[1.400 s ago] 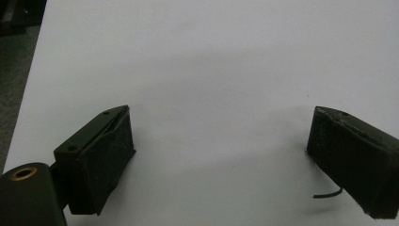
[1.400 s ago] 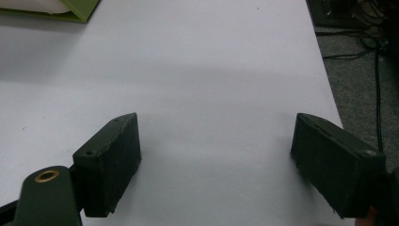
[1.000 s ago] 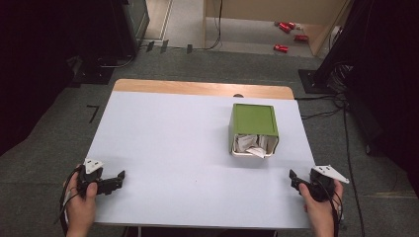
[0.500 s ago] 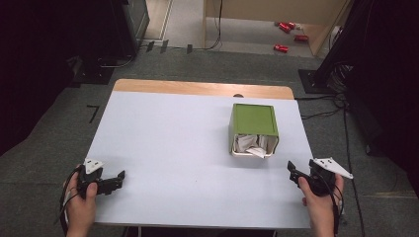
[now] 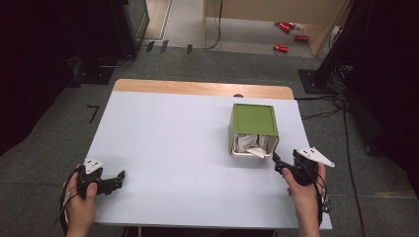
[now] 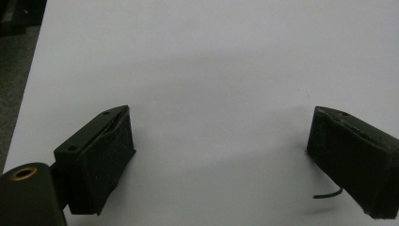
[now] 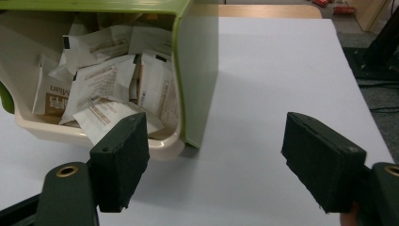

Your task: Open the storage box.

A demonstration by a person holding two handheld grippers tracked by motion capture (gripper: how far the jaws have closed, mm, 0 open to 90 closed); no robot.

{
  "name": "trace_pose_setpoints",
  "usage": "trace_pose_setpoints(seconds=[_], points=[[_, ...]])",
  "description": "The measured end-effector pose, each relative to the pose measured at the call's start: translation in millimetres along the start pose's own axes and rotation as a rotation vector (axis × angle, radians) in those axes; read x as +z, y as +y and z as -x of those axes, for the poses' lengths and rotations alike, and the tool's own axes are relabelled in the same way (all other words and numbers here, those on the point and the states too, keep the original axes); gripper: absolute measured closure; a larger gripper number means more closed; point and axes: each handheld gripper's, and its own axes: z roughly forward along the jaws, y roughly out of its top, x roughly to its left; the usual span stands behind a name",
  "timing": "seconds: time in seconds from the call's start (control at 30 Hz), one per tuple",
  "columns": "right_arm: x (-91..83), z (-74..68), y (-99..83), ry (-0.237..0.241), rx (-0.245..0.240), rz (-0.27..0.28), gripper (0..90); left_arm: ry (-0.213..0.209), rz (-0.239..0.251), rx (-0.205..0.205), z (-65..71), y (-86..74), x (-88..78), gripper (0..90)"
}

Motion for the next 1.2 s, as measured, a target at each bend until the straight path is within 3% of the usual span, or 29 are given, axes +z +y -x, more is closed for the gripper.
trace_pose_setpoints(seconds=[0.2, 0.6, 0.93, 1.0, 1.2], points=[[16.0, -12.2, 5.3, -0.027, -0.004, 0.001, 31.9, -0.001, 0.0, 0.0, 0.0, 0.0, 0.0, 8.1], [34.0, -17.5, 4.3, -0.022, -0.004, 0.006, 49.6, -0.001, -0.001, 0.001, -0.1, 0.0, -0.1, 8.1], [51.9, -14.9, -3.1, -0.052, 0.033, -0.009, 56.5, -0.001, -0.001, 0.001, -0.1, 0.0, -0.1, 8.1], [55.0, -12.6, -5.1, -0.018, 0.093, -0.003, 59.8, -0.001, -0.001, 0.001, -0.1, 0.0, -0.1, 8.1], [62.5, -15.5, -6.2, -0.04, 0.061, -0.011, 66.0, -0.001, -0.001, 0.001, -0.1, 0.0, -0.1, 8.1]])
